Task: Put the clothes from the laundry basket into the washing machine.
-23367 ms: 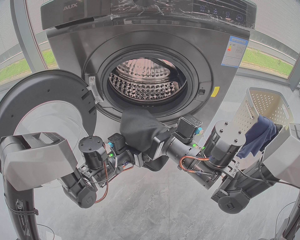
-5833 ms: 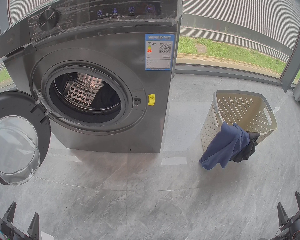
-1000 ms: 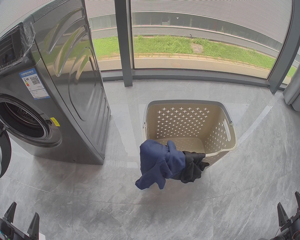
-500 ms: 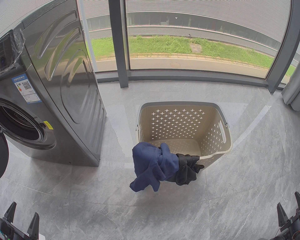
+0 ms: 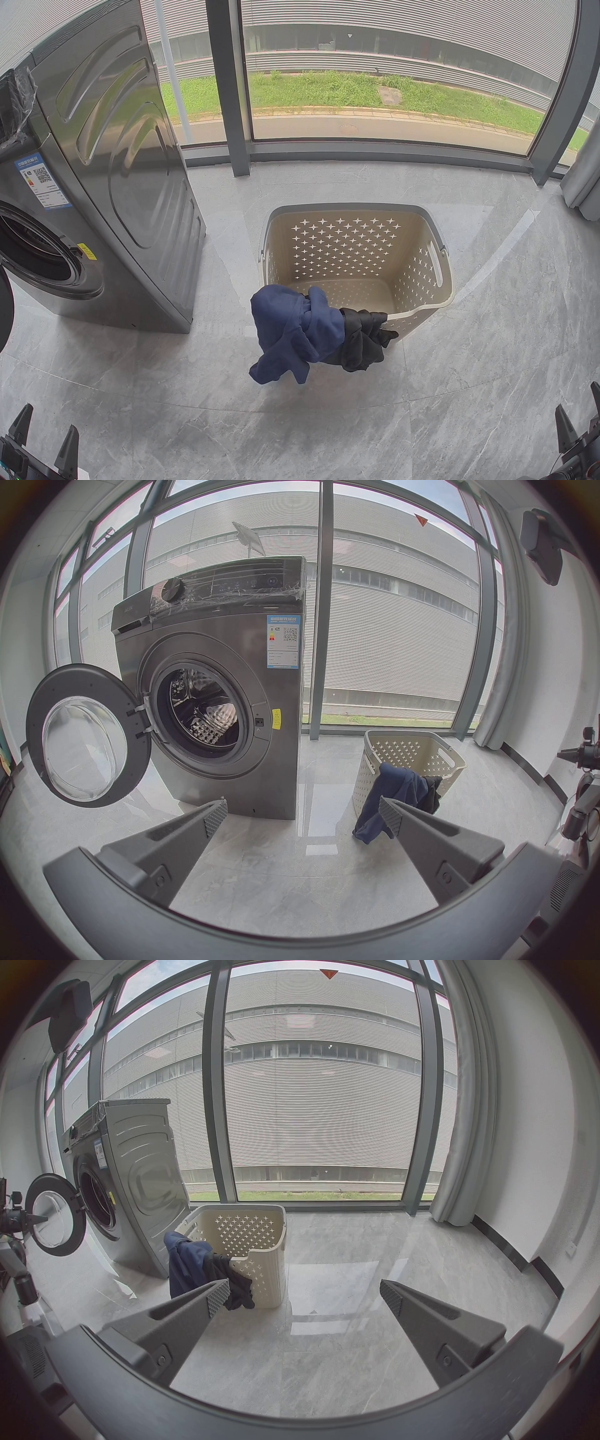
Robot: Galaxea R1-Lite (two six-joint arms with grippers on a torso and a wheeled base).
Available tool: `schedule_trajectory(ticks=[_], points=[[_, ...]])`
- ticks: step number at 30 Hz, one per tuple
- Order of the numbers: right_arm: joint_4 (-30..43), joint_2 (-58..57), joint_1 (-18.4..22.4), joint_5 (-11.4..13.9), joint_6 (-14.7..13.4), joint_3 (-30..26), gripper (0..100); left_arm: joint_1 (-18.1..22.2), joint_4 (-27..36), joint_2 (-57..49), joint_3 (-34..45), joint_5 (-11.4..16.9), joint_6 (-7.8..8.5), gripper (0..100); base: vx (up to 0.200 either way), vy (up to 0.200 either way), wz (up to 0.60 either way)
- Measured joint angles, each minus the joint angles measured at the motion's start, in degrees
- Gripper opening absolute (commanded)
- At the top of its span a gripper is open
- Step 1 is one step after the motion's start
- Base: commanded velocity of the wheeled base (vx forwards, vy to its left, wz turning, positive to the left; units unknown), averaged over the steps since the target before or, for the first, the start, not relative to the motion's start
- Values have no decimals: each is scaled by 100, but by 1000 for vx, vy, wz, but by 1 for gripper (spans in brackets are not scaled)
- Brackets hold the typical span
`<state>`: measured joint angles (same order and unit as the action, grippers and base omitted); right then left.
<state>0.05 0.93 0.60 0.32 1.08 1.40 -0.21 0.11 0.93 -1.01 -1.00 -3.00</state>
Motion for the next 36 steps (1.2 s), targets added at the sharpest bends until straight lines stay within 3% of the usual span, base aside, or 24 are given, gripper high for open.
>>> schedule_trajectory(ticks=[5, 10, 19, 28, 36], points=[[-38, 182, -18, 69, 15, 675, 100, 0, 0, 0, 0, -1, 0, 100, 0, 0, 0], [-262, 1040, -126, 402, 41, 1364, 100, 2, -4, 0, 0, 0, 0, 100, 0, 0, 0], [-1825, 3291, -652, 683, -130, 1295, 100, 2, -1, 0, 0, 2, -1, 100, 0, 0, 0], [-3740, 5831, -1253, 488, -399, 1036, 100, 5, -1, 0, 0, 2, -6, 100, 0, 0, 0], [-4945, 7988, -1994, -41, -1241, 1058, 100, 5, -1, 0, 0, 0, -11, 100, 0, 0, 0]])
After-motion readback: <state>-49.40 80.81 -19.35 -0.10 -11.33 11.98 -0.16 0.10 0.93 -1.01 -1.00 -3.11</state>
